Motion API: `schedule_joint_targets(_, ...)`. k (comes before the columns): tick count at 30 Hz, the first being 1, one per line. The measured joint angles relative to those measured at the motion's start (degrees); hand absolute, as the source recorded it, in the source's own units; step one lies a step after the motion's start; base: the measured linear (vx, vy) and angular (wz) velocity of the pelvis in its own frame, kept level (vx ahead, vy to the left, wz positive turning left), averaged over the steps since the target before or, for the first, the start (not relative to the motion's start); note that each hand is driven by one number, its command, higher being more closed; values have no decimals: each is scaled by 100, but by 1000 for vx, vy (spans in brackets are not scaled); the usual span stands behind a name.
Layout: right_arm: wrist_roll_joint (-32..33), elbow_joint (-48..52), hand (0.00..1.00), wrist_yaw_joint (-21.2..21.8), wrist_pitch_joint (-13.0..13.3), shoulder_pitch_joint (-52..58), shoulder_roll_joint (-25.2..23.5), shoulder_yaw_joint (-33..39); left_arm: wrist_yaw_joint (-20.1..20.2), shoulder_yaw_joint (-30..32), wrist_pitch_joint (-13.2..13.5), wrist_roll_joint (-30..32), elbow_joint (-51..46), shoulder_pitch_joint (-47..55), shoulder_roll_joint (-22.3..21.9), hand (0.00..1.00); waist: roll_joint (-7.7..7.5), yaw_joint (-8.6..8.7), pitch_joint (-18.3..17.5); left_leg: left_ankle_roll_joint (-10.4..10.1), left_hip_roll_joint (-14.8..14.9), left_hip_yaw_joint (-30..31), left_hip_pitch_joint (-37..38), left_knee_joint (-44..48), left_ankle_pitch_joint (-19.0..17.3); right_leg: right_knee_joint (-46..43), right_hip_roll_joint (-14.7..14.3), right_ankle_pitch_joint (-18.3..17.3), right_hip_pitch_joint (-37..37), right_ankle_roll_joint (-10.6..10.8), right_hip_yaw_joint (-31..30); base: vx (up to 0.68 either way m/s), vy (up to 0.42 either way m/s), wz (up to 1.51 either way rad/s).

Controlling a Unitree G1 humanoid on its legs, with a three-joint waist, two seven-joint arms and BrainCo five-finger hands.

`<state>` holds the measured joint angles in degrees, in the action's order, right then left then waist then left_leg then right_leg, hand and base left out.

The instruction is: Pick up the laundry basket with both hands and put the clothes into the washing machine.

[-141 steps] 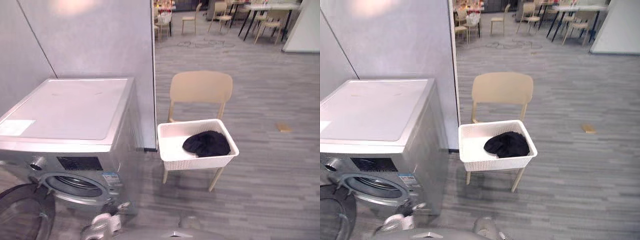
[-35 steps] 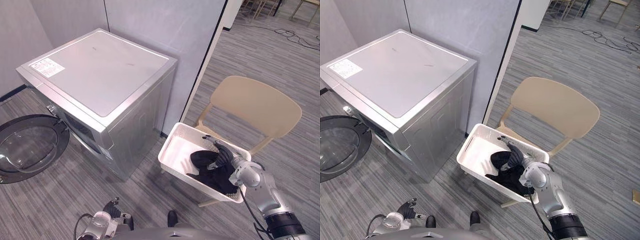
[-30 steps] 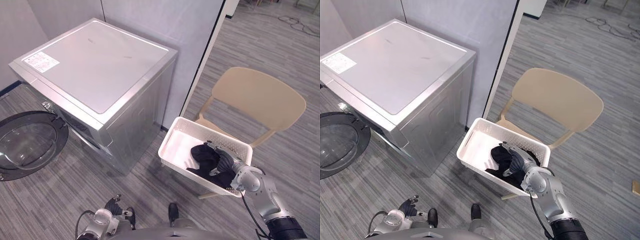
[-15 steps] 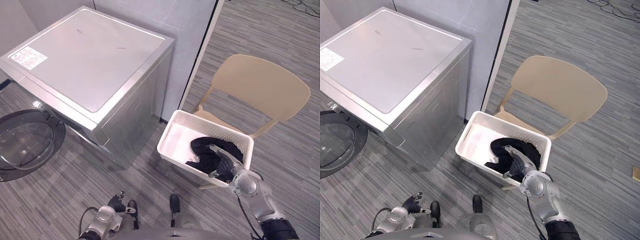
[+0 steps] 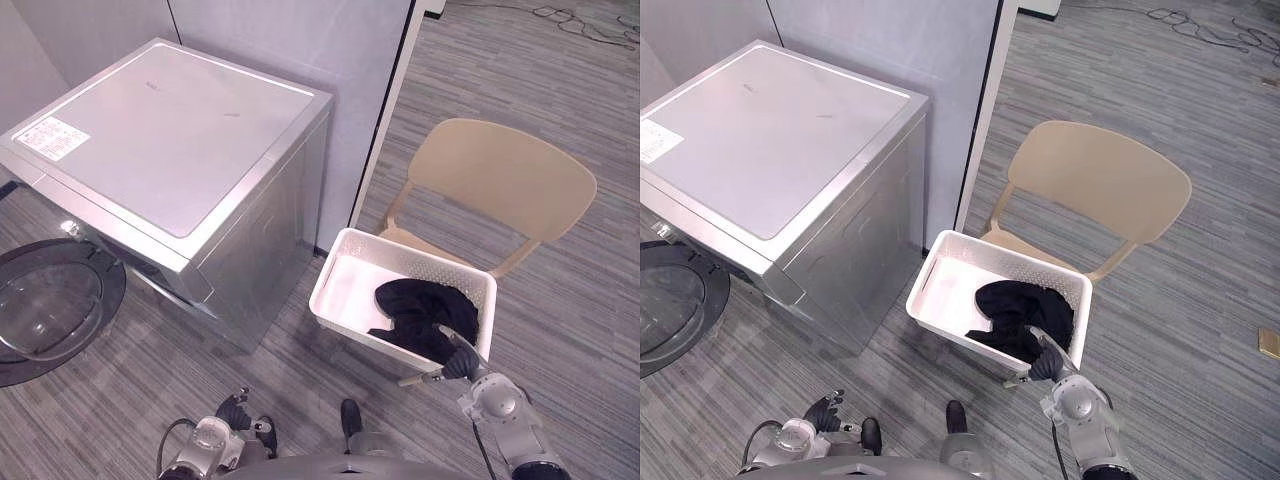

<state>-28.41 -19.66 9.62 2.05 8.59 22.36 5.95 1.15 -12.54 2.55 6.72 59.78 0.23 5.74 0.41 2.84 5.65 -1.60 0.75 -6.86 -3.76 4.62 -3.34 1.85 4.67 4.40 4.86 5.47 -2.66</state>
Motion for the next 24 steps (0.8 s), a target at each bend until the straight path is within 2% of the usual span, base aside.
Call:
schedule_joint_targets(1, 153, -627, 0, -33, -80, 23, -213, 237, 2, -3, 36, 29, 211, 115, 51, 0, -225, 54, -599, 40, -133, -101, 287, -525, 260, 276, 101, 189, -83, 47, -100, 0, 0, 0)
schedule_joint_targets(6, 157, -742, 0, -35, -70, 6, -214, 238, 2, 11, 36, 30, 217, 119, 60, 0, -227, 38, -608, 27, -141, -66, 276, -566, 274, 280, 120, 169, -77, 68, -10, 0, 0, 4)
schedule_joint_targets(8, 218, -1316, 0, -43, -79, -108, -239, 243, -1, 101, 36, 31, 213, 108, 122, 0, -266, 7, -667, -4, -137, -5, 201, -619, 292, 309, 140, 87, -14, 79, 49, -19, -13, 17)
schedule_joint_targets(10, 344, -1821, 0, -125, -96, -191, -400, 370, -44, 356, 34, 31, 209, 108, 237, 0, -308, -104, -761, -11, -138, -17, 61, -715, 344, 310, 153, 88, 161, 85, 48, -12, -12, 4)
schedule_joint_targets(14, 625, -2704, 0, -271, -102, -522, -510, 410, -206, 956, 16, 26, 210, 106, 571, 0, -368, -180, -786, -2, -134, -93, -55, -819, 378, 274, 182, 134, 312, 156, 14, 28, -5, -1)
schedule_joint_targets(18, 884, -3265, 0, -271, -136, -695, -627, 597, -281, 1433, -39, 21, 215, 93, 852, 0, -369, -200, -787, 8, -68, -150, -78, -759, 348, 260, 101, 158, 320, 128, -9, 85, -30, -4)
schedule_joint_targets(21, 900, -3293, 0, -261, -125, -701, -656, 595, -354, 1777, -119, 22, 213, 88, 906, 0, -364, -177, -779, -92, 130, -372, -26, -404, 108, -33, -53, -25, 315, -3, -165, 79, -60, -33)
schedule_joint_targets(22, 901, -3284, 0, -259, -124, -696, -677, 592, -352, 1947, -131, 22, 211, 79, 895, 0, -356, -135, -733, -198, 357, -443, -116, 344, -307, -370, -212, -287, 255, -122, -200, 44, -84, -31)
schedule_joint_targets(23, 901, -3258, 0, -259, -123, -688, -681, 591, -350, 1996, -133, 21, 207, 79, 885, 0, -346, -122, -696, -271, 473, -477, -148, 713, -466, -511, -282, -401, 201, -161, -231, 39, -140, -47)
schedule_joint_targets(24, 901, -3069, 0, -260, -134, -672, -681, 584, -352, 2070, -135, 20, 174, 84, 854, 0, -340, -138, -625, -390, 727, -618, -264, 1501, -680, -803, -454, -599, 174, -257, -337, -22, -172, -58)
